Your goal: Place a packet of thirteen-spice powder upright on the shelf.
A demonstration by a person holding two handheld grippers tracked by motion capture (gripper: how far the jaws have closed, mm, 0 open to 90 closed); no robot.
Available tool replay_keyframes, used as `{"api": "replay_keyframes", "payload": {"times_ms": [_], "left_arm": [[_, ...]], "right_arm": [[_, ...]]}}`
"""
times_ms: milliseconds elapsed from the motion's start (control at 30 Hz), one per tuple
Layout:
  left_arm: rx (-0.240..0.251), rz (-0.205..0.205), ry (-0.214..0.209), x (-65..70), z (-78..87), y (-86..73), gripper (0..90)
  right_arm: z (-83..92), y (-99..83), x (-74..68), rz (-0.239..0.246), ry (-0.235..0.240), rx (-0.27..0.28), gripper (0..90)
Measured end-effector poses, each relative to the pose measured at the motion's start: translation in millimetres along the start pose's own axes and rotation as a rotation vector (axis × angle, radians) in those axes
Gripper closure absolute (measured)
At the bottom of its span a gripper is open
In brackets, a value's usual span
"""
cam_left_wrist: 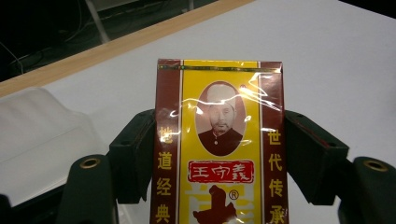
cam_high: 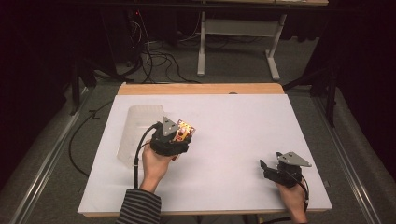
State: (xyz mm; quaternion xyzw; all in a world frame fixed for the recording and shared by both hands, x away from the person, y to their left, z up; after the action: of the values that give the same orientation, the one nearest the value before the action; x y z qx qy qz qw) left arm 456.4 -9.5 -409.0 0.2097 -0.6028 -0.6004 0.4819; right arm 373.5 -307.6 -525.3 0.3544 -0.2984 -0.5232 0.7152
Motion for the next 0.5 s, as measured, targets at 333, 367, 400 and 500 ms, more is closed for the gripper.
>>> {"api": "replay_keyframes", "payload": {"times_ms": [333,367,400,500], "left_arm": [[0.024,0.007,0.043,-19.3,9.0,6.4,32.8],[0.034,0.015,0.052,-22.5,11.0,8.6,32.8],[0.034,0.015,0.052,-22.5,11.0,8.6,32.8],[0.040,0.006,0.067,-30.1,15.4,11.4,32.8]], "right_arm": [[-0.2,0.0,0.1,0.003,0.001,-0.002,26.7],[-0.3,-0.1,0.0,0.005,0.002,-0.004,26.6],[-0.4,0.0,0.0,0.005,0.001,-0.002,26.6],[-0.3,-0.2,-0.3,0.002,0.000,-0.004,26.6]]}}
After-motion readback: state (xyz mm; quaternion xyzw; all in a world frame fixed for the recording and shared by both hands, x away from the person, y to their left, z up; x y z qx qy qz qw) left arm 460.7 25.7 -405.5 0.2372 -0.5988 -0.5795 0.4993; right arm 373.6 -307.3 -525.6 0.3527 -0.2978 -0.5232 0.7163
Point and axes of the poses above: each handheld gripper's, and its own axes: z roughly backward along the jaws, y roughly out of its top, x roughly to its right, the point moved 8 cm from there along -z, roughly forward along the jaws, and after that the axes turned 3 degrees about -z, right-handed, at the moved point
